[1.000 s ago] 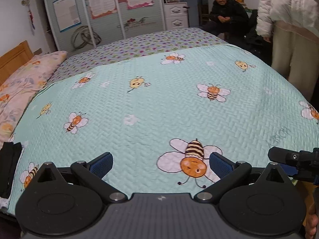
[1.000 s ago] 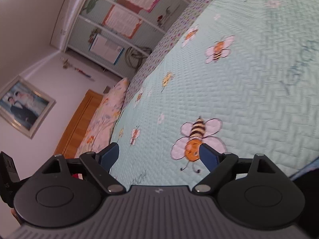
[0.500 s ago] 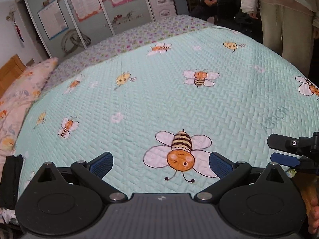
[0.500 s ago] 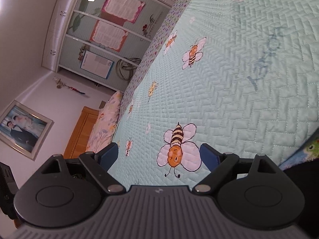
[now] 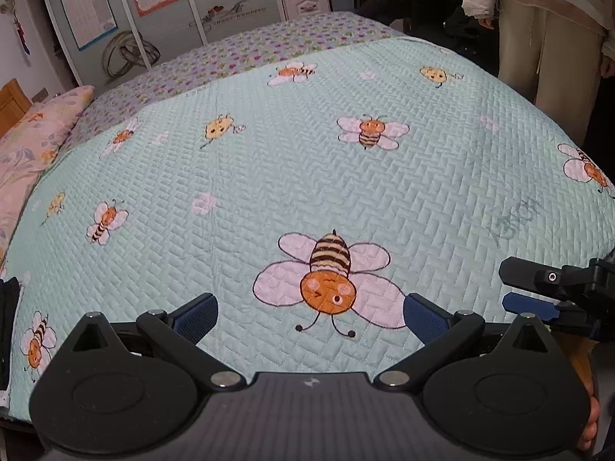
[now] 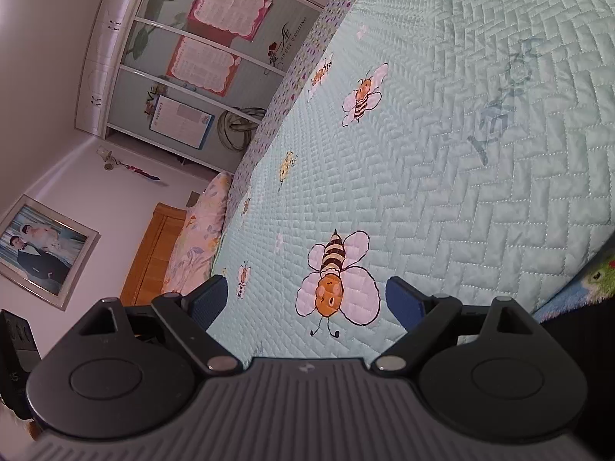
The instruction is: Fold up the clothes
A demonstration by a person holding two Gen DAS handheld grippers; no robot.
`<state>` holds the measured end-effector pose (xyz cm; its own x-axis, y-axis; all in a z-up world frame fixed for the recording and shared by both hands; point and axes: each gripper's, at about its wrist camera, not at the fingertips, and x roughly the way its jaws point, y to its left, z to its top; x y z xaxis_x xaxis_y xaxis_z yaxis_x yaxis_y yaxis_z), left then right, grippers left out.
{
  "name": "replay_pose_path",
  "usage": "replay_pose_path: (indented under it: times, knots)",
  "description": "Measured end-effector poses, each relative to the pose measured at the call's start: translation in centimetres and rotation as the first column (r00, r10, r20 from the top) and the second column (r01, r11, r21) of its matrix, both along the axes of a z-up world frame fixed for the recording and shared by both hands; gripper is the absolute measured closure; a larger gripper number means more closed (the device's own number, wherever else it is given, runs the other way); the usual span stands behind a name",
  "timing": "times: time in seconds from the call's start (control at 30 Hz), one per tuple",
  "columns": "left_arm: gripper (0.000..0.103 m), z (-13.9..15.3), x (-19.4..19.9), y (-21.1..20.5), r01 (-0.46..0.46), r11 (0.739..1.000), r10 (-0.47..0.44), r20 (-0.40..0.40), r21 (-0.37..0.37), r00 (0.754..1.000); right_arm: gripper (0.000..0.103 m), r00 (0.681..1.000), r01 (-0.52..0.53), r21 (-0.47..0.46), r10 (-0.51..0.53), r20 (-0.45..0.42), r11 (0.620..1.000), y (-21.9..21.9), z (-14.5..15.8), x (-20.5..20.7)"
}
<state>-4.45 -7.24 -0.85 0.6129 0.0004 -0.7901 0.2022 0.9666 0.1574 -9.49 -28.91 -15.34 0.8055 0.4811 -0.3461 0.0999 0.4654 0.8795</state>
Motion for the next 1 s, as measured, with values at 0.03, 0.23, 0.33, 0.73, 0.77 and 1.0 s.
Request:
replay_pose_path:
  times: [0.03,0.23,0.33,0.73,0.77,1.0]
  knots:
    - [0.001,-0.1,0.1,0.1,-0.002,1.0,0.002,-0.006,-0.004,1.0,0.013,1.0,-0.002,-0.002,0.002,-0.002,1.0,0.1,0.0,0.0]
    - [0.001,-1.1,0.9,1.4,-0.024,0.997,0.02,-0.07,-0.067,0.997,0.013,1.0,-0.027,-0.014,0.026,-0.014,1.0,0.8,0.1,0.3]
    - [0.001,-1.6,1.3,2.5,-0.04,0.991,0.026,-0.112,-0.127,0.993,0.013,0.999,-0.047,-0.023,0.047,-0.016,0.999,1.5,0.3,0.5]
    - [0.001,-2.5,1.7,4.8,-0.083,0.99,0.069,-0.126,-0.114,0.99,0.013,0.996,-0.087,-0.038,0.086,-0.033,0.996,2.9,0.5,1.1]
    - [0.001,-2.6,1.6,4.7,-0.077,0.991,0.064,-0.123,-0.106,0.99,0.013,0.996,-0.087,-0.038,0.086,-0.035,0.995,2.9,0.5,1.1]
    - [0.004,-2.2,0.5,3.5,-0.025,0.998,0.023,-0.022,-0.053,0.999,0.013,0.995,-0.085,-0.038,0.084,-0.046,0.996,2.9,0.4,1.1]
